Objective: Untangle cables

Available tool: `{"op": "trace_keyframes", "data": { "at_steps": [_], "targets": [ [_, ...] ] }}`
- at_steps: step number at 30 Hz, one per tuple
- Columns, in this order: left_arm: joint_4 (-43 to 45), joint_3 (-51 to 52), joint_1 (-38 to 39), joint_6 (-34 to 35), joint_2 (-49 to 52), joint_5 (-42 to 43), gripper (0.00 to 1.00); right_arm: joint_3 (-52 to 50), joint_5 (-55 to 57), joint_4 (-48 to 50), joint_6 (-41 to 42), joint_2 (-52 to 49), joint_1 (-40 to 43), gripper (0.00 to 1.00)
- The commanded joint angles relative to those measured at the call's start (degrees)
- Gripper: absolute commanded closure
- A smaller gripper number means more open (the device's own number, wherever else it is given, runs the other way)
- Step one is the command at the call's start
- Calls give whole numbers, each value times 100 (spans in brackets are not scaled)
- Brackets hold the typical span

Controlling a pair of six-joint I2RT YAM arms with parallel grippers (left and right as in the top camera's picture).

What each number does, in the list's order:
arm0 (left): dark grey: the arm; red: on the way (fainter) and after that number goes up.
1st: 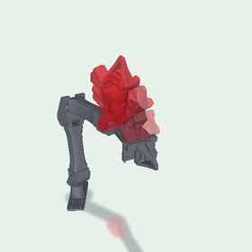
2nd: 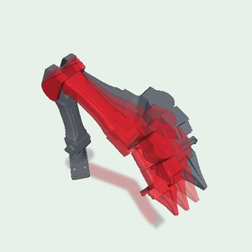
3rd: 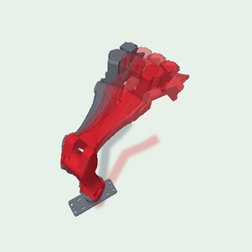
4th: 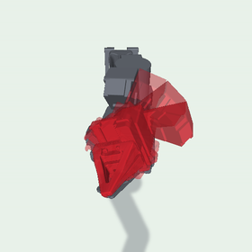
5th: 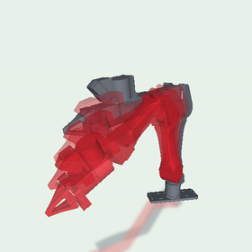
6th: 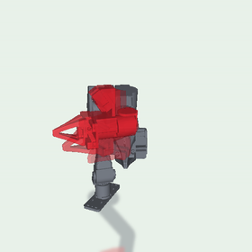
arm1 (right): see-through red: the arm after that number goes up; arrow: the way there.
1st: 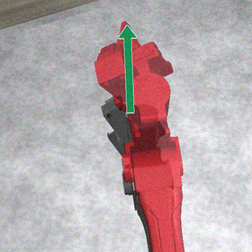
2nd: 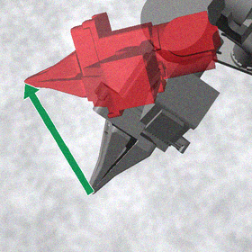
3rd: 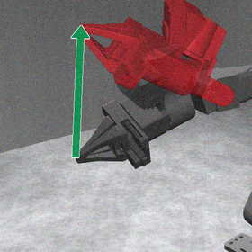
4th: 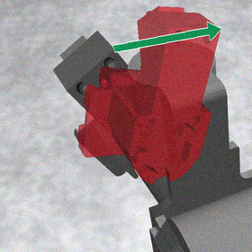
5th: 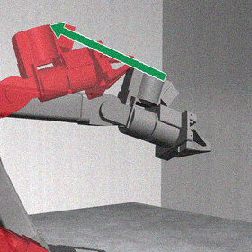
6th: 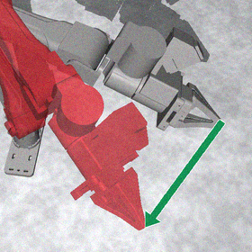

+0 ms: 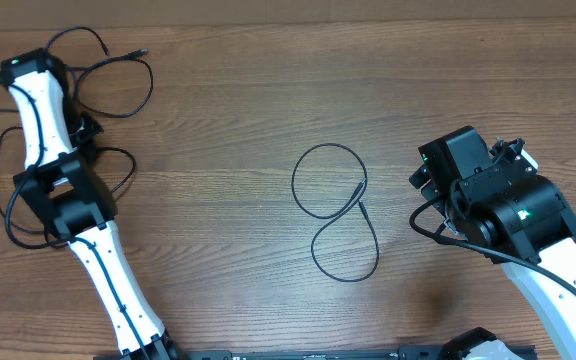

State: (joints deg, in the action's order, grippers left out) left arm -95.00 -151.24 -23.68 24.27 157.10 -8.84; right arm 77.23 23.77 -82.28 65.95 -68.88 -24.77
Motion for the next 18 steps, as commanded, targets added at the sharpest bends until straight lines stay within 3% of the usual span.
{"op": "trace_keyframes", "data": {
  "at_steps": [1, 2, 8, 11, 14, 18],
  "targets": [
    [-186, -490, -151, -151, 31, 111, 96, 9, 9, 15, -26, 83, 20, 0],
    [-184, -595, -175, -551, -87, 579, 96, 9, 9, 13, -26, 83, 20, 0],
    [-184, -688, -181, -1005, -975, 2385, 93, 9, 2, -90, -26, 83, 20, 0],
    [-186, -678, -136, -1574, -1574, 3056, 90, 9, 9, -256, -26, 83, 20, 0],
    [-184, -461, -15, -1696, -2330, 3117, 83, 9, 11, -422, -26, 83, 20, 0],
    [-184, 273, 199, -1965, -3534, 2892, 62, 9, -57, -581, -26, 83, 20, 0]
  ]
}}
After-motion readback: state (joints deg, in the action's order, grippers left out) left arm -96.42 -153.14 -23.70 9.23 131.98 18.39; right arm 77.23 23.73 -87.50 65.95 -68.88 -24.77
